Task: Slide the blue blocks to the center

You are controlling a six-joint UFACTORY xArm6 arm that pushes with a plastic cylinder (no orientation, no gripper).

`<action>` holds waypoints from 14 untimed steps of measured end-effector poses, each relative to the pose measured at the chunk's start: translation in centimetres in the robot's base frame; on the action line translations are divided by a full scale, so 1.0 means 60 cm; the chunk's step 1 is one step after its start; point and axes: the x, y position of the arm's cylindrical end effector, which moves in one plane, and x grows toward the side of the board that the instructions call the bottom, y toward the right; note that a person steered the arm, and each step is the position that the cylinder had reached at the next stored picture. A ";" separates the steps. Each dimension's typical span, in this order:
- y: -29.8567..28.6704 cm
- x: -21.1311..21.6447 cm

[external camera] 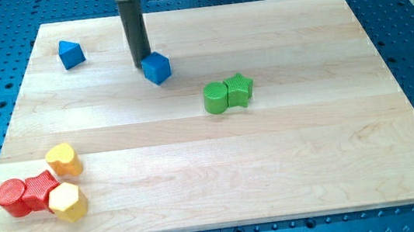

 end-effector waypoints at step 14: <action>-0.143 -0.143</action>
